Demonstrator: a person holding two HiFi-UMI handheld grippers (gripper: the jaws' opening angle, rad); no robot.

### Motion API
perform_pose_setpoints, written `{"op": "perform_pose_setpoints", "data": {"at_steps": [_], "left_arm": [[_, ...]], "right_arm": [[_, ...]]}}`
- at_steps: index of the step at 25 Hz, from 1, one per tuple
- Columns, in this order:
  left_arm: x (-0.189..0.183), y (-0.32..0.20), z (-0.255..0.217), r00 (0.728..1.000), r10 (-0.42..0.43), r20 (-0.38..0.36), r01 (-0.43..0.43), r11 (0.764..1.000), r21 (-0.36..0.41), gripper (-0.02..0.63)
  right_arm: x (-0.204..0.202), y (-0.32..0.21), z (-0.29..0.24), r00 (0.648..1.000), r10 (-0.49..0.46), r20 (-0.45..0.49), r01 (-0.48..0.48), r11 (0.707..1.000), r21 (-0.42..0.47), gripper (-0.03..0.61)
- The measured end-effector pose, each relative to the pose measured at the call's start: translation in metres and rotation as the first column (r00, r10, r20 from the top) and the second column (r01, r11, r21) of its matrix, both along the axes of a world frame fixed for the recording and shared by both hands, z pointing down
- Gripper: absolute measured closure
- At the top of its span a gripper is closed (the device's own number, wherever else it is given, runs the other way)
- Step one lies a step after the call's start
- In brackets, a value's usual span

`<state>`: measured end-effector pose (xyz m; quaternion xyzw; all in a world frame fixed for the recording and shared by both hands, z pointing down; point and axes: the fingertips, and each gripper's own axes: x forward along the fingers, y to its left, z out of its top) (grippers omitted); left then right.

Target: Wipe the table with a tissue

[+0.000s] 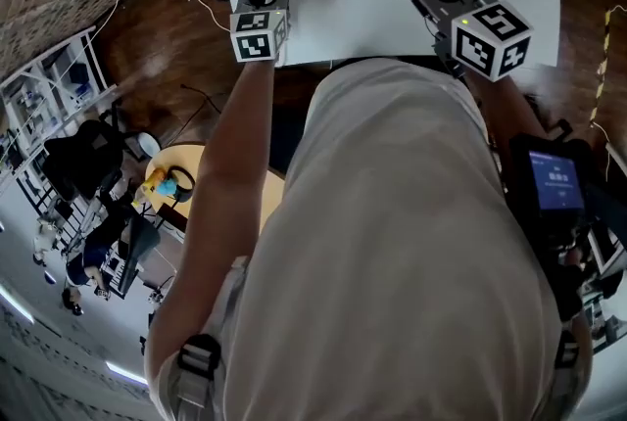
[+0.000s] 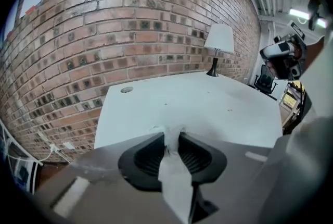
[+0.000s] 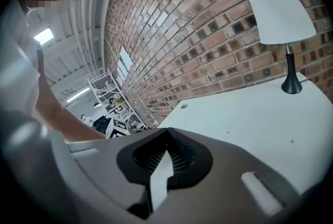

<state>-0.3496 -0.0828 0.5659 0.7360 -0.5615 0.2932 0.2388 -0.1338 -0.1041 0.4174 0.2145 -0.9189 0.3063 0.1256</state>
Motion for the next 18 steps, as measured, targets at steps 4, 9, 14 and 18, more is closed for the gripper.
{"op": "perform_pose_setpoints", "data": {"at_steps": [4,9,14,18], "left_arm": [[-0.009,-0.022,0.008,0.994,0.04,0.102,-0.036,0.998,-0.043,0.522],[-0.034,-0.041,0.01,0.987,-0.063,0.15,0.068,0.997,-0.026,0.522],[-0.029,-0.05,0.025,0.984,-0.034,0.173,0.04,0.999,-0.027,0.522],[-0.023,-0.049,0.032,0.967,-0.027,0.252,0.029,1.0,-0.003,0.525]], "right_arm": [[0.016,-0.001,-0.001,0.999,0.046,-0.003,-0.046,0.999,-0.005,0.572],[0.035,-0.003,0.0,0.996,0.091,-0.019,-0.091,0.996,-0.012,0.572],[0.049,-0.004,0.003,0.991,0.129,-0.032,-0.13,0.991,-0.02,0.572],[0.057,-0.005,0.005,0.989,0.147,-0.036,-0.148,0.989,-0.023,0.572]]}}
